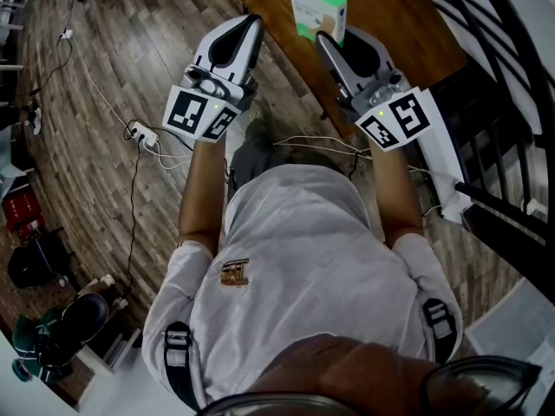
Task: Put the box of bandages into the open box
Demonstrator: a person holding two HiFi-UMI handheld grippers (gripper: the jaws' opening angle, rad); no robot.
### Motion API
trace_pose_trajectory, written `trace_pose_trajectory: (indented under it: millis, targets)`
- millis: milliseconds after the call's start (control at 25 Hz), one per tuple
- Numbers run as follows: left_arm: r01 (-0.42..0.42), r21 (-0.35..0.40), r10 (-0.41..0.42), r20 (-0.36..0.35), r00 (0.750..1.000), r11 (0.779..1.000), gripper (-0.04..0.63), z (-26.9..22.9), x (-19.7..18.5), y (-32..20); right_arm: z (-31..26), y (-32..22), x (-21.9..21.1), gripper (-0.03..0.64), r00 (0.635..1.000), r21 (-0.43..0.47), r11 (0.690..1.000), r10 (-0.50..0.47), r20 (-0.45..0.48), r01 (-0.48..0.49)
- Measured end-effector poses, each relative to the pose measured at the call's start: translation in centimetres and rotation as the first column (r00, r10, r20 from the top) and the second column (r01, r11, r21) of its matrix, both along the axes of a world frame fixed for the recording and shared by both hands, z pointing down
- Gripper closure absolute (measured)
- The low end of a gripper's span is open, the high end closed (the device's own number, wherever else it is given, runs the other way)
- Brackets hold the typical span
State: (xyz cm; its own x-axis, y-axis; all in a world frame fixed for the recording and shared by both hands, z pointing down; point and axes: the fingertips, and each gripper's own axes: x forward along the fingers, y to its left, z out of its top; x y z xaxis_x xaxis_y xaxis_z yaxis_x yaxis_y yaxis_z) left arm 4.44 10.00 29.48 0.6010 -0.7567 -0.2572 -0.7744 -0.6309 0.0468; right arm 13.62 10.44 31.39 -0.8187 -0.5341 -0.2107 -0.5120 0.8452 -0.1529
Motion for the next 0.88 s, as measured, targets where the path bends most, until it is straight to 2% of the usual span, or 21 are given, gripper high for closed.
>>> trace_pose_trajectory:
  millis: [200, 520, 720, 880]
  targets:
    - [-0.026, 0.001, 0.026, 0.003, 1.0, 1.0, 0.58, -0.7, -2.7, -7.0, -1.1, -6.8, -3.0, 0.518, 1.0, 0.002, 1.0, 0.021, -0.005, -0.021]
    - [-0.071, 0.029, 0.07, 0.015, 0.997, 0.997, 0.58, -0.3, -3.5, -8.4, -0.9, -7.7, -3.3, 0.518, 0.996, 0.028, 0.996, 0.086, -0.012, -0.086]
    - [-0.104, 0.021, 0.104, 0.003, 0.995, 0.994, 0.58, -1.1, -9.7, -16.4, -1.8, -15.3, -8.8, 0.518, 0.989, 0.011, 0.99, 0.141, -0.044, -0.141]
    - [-0.141, 0.021, 0.141, 0.009, 0.99, 0.99, 0.58, -1.5, -12.4, -20.8, -2.1, -19.4, -11.6, 0.518, 0.98, 0.007, 0.984, 0.18, -0.079, -0.18]
